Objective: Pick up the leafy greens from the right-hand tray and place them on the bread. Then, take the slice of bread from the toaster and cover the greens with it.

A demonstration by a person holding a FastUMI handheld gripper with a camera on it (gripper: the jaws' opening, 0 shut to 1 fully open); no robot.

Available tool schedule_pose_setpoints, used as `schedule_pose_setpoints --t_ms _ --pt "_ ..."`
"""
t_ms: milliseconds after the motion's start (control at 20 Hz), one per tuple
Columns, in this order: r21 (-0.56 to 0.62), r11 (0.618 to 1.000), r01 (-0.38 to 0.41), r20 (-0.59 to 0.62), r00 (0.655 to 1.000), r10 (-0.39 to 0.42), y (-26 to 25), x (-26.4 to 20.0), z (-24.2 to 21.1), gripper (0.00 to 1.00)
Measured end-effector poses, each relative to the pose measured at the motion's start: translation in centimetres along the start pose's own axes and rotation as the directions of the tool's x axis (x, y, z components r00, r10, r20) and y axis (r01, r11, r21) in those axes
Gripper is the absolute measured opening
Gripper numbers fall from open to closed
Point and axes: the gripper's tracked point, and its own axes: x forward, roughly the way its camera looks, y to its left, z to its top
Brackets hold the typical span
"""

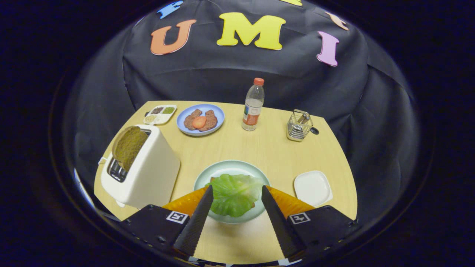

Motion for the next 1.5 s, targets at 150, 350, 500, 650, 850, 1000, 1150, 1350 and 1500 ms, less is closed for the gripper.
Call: schedule_pose_setpoints --t_ms 150,350,500,650,850,1000,1150,1350,1500 --pt "0.03 0.999 -0.023 0.025 0.999 0.022 3.1 -1.2 1.1 0.92" --pt "0.049 0.997 -0.061 0.047 0.997 0.058 7.3 -3.2 2.9 0.97" --pt "0.04 0.996 -0.078 0.072 0.995 0.075 10.3 -4.2 4.6 0.97" --pt "0.046 0.995 -0.088 0.074 0.994 0.084 13.1 -4.1 5.3 0.97" --pt "0.054 0.99 -0.129 0.051 0.991 0.126 17.2 -3.5 5.1 0.96" --pt "0.035 0.991 -0.132 0.034 0.991 0.131 19.2 -2.6 5.2 0.96" --pt "0.025 0.993 -0.115 0.014 0.993 0.114 20.4 -1.2 5.4 0.96" --pt "0.015 0.997 -0.072 -0.015 0.997 0.072 20.9 0.5 5.5 0.8" --pt "0.005 0.999 -0.052 -0.054 0.997 0.052 21.2 1.9 5.2 0.63"
